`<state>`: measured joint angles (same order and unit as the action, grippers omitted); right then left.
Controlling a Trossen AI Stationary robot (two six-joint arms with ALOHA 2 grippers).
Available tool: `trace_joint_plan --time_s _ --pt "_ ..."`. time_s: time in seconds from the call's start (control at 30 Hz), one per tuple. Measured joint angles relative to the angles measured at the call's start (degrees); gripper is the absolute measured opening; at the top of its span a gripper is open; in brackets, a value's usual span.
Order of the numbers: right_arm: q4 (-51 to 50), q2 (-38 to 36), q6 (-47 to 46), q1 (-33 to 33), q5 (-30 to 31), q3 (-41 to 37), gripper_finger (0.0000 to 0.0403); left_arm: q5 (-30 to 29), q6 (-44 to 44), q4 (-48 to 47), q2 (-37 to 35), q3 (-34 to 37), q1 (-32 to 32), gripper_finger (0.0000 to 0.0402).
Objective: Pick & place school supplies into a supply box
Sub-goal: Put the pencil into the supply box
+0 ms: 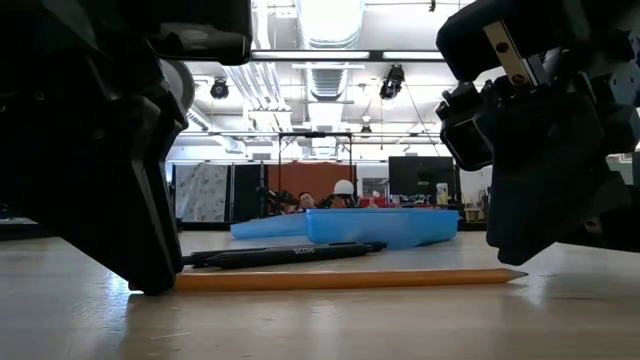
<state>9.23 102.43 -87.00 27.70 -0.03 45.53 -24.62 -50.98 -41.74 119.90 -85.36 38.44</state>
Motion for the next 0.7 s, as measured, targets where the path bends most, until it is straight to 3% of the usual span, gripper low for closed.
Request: trace_joint_plan --time_s 0.7 --pt "0.4 1.2 0.0 0.0 -0.2 -0.2 0.0050 0.3 0.0 0.2 0.0 -0.2 -0.3 0.0076"
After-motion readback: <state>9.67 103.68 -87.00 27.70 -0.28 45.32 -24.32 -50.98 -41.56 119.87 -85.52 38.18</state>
